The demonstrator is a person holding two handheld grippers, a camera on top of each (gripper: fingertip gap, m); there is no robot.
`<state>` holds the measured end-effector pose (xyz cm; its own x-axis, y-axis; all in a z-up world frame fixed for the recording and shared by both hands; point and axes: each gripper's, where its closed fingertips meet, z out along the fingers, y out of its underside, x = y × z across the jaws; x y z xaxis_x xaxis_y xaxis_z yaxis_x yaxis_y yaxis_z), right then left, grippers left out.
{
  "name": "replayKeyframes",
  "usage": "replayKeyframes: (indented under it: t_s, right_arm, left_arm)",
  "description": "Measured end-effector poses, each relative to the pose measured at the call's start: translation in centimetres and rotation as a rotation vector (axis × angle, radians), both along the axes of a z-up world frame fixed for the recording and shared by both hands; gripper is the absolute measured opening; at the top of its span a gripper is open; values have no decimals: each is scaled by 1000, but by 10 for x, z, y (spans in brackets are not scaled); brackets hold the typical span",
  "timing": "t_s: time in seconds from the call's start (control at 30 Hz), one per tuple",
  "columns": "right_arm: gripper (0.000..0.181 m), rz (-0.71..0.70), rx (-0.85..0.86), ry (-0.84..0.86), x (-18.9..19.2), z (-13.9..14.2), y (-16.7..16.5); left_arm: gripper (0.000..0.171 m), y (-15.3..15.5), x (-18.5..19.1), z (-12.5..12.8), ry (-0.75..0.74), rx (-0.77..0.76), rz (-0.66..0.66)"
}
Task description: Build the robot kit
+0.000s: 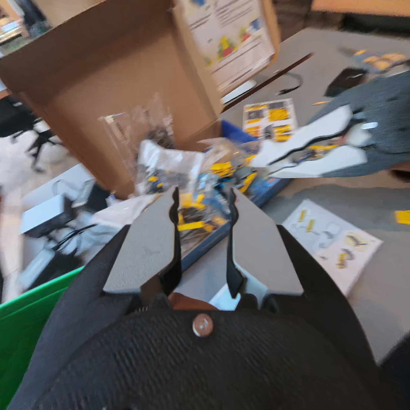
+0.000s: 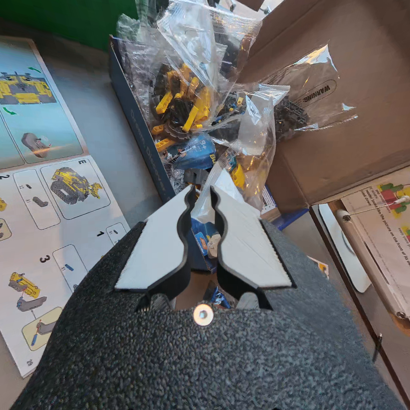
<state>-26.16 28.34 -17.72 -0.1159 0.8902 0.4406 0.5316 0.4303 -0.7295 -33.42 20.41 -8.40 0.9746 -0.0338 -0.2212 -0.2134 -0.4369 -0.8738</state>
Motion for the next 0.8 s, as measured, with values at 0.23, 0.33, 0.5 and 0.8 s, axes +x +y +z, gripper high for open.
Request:
replayKeyframes:
  t_s: [0.23,0.33,0.5,0.8]
  right_arm:
    - [17,-45,-119,46,11,-1,9]
    - [18,-42,-173,62,16,-3,8]
    - [23,-20,-224,89,26,-2,9]
    - [25,-11,-259,163,58,22,18]
  left_arm:
    - [17,68,51,-105,-54,-331,-99]
    - [36,93,26,-150,-56,-483,9]
    - [55,112,13,-164,-58,-494,49]
    - [46,114,10,-163,-76,-633,39]
